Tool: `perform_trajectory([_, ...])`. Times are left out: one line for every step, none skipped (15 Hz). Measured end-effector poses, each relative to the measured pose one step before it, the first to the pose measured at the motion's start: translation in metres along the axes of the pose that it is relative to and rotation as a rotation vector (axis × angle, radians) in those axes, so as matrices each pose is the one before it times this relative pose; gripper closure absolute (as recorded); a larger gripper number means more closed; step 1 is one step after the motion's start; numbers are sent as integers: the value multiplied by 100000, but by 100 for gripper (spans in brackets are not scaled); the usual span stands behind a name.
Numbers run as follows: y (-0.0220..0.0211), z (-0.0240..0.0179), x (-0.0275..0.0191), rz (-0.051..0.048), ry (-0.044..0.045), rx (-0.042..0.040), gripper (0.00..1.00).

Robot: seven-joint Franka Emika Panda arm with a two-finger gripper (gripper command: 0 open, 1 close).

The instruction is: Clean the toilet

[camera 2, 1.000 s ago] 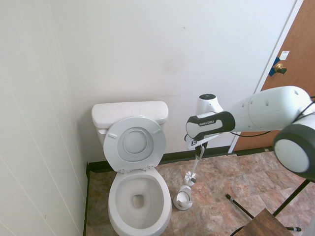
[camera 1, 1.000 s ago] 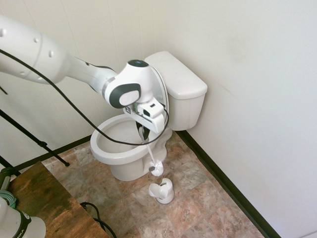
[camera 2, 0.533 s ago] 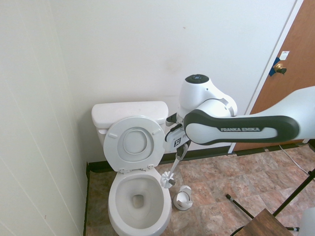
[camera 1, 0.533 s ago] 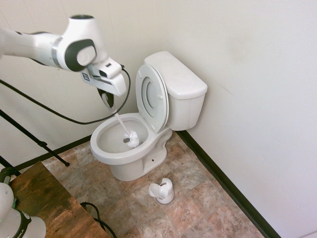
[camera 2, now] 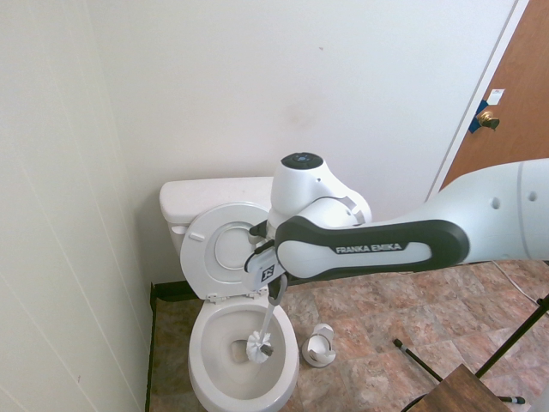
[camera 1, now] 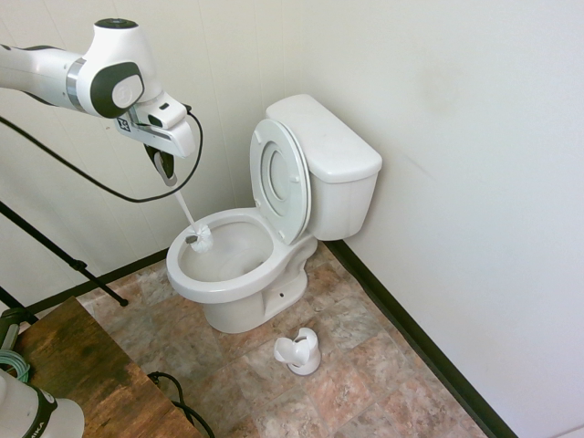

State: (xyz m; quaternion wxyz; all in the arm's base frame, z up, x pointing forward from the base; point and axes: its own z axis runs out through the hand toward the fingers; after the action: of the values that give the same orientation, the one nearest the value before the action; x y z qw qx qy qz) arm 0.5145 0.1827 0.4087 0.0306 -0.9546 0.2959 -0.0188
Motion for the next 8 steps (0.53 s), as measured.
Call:
perform_trajectory([-959,852,496,218,61,740,100])
perform_trajectory([-860,705,563,572,110,786,100])
perform_trajectory([-732,689,651,1169,203,861,100])
perform_trajectory([-625,746,688,1688,475,822,100])
perform_trajectory([-523,1047,795,2017,629,726,100])
perform_trajectory([-474,1283,819,1797,723,443,100])
perform_trajectory([-475,1554,846,2082,1101,222,100])
perform_trajectory([-350,1590,769,2002,1184,-149,100])
